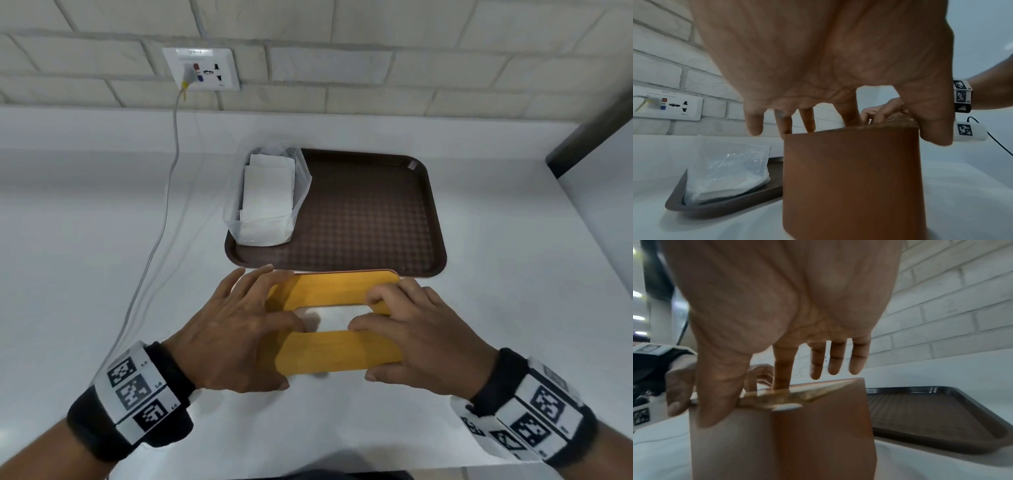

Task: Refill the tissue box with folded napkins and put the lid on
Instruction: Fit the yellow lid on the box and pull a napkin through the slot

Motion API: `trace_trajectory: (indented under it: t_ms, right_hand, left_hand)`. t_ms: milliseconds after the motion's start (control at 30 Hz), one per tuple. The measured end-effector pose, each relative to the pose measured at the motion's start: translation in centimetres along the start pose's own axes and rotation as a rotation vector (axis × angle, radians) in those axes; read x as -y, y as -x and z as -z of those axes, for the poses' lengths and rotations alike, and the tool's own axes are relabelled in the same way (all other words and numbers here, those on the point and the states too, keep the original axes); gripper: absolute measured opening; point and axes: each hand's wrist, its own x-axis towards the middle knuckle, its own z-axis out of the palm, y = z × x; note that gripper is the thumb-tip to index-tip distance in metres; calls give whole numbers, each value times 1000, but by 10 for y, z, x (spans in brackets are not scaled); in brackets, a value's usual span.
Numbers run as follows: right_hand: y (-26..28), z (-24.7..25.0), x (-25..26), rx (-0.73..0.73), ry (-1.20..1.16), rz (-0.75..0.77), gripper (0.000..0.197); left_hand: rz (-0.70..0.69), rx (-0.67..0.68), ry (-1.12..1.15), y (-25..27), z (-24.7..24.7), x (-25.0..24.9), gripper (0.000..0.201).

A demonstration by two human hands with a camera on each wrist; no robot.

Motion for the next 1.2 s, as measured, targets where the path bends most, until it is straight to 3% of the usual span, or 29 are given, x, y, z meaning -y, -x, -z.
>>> trace_trajectory:
  t_ms: [333, 1033, 1200]
  right_hand:
    - [-2, 2, -9, 163, -182, -106, 60]
    - [-8, -1, -11, 123, -280, -124, 63]
    - [-10, 1, -14, 123, -262, -148, 72]
  left_hand:
    - [-3, -18, 14, -1, 3, -1, 74]
    - [-25, -64, 198, 1, -11, 11, 73]
    - [-24, -76, 227, -2, -9, 12, 78]
